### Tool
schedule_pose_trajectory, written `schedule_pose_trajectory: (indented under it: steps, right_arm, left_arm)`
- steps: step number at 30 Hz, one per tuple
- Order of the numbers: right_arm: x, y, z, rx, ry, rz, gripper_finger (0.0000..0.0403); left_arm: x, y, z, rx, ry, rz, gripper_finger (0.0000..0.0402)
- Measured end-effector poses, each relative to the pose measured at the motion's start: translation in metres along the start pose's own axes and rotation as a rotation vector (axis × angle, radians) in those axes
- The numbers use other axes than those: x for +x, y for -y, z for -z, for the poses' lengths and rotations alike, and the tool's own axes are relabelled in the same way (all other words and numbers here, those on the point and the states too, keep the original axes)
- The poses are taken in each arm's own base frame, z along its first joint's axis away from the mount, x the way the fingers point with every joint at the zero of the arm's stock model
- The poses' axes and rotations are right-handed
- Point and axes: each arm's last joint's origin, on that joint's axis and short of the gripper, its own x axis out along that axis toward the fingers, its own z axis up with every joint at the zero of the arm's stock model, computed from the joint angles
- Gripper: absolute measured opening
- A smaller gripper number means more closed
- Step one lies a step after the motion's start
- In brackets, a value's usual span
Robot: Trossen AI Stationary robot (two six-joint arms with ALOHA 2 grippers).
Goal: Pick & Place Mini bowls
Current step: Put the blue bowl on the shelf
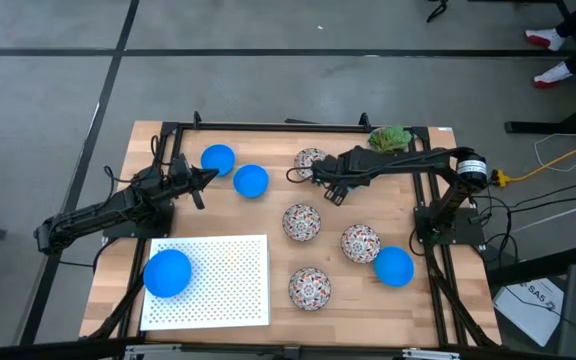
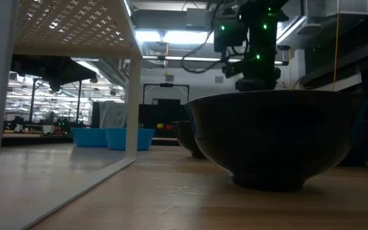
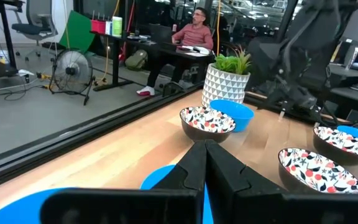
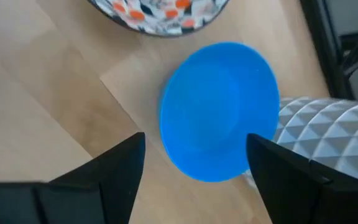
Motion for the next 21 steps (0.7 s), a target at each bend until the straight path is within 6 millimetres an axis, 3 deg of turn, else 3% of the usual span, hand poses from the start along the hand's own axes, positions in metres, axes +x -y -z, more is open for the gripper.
schedule_pose_trajectory:
  steps: [8, 15, 21]
  right_arm:
    - [0.037, -0.005, 0.021, 0.005, -0.052, -0.041, 0.0277]
    - [0.048, -0.008, 0.028, 0.013, -0.044, -0.044, 0.0272]
    - [0.048, -0.008, 0.028, 0.008, -0.047, -0.045, 0.0200]
  left_arm:
    - [0.000, 0.000, 0.000, 0.000, -0.001, 0.000, 0.0002]
    - [0.000, 0.000, 0.000, 0.000, -0.001, 0.000, 0.0002]
    - [0.000, 0.000, 0.000, 0.000, -0.001, 0.000, 0.0002]
